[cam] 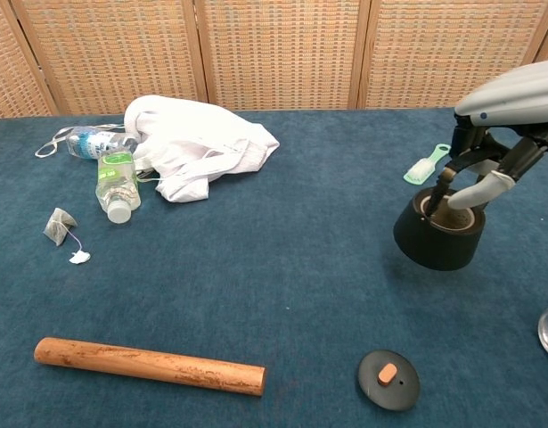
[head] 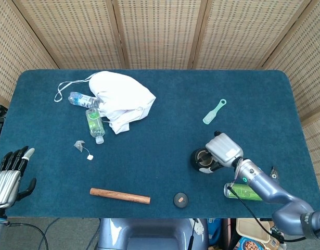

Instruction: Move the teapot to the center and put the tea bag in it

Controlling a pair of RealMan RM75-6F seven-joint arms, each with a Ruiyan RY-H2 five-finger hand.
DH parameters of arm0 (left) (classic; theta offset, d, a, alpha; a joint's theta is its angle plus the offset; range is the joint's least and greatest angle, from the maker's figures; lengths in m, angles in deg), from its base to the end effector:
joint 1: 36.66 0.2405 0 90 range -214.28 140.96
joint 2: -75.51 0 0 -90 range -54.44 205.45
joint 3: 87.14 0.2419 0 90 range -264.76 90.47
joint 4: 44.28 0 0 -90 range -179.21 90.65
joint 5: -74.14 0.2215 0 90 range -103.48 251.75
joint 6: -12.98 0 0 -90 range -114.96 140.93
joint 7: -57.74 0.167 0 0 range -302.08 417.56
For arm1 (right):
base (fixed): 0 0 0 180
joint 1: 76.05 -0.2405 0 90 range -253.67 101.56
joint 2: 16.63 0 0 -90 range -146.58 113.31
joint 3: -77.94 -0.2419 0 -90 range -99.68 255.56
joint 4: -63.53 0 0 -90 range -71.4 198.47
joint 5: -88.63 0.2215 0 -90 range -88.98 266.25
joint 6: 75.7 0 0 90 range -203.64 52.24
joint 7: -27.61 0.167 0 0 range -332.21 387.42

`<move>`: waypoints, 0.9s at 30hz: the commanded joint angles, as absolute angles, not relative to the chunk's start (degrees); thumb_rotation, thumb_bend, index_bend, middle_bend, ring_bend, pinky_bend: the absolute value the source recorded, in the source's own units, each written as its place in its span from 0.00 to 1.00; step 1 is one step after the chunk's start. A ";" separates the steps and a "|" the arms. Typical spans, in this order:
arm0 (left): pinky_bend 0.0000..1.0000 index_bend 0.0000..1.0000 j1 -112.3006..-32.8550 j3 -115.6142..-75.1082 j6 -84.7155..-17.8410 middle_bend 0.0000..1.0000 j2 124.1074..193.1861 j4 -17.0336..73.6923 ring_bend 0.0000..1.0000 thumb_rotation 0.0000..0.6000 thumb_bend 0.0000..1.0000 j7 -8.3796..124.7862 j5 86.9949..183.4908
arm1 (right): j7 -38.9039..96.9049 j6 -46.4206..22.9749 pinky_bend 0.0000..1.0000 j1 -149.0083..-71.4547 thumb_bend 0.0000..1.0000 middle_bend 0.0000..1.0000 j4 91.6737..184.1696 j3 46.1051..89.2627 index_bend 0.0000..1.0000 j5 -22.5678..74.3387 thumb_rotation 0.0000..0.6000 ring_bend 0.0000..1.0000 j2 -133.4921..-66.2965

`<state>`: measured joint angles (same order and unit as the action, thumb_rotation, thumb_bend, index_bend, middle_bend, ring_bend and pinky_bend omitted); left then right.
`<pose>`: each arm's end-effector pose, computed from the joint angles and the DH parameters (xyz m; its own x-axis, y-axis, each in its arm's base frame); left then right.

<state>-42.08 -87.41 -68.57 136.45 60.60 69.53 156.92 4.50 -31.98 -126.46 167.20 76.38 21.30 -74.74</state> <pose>-0.2746 0.1918 0.1252 0.4302 0.1237 0.8942 0.9007 0.0079 -0.4344 -0.1357 -0.3459 0.0597 0.7733 -0.2369 0.5881 -0.5990 -0.5772 0.5551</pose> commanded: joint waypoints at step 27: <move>0.00 0.04 -41.30 -86.91 -68.47 0.00 136.72 58.84 0.04 1.00 0.46 67.50 156.49 | 2.94 -39.64 0.31 -138.60 0.30 0.78 165.03 69.37 0.80 22.92 0.29 0.67 -82.57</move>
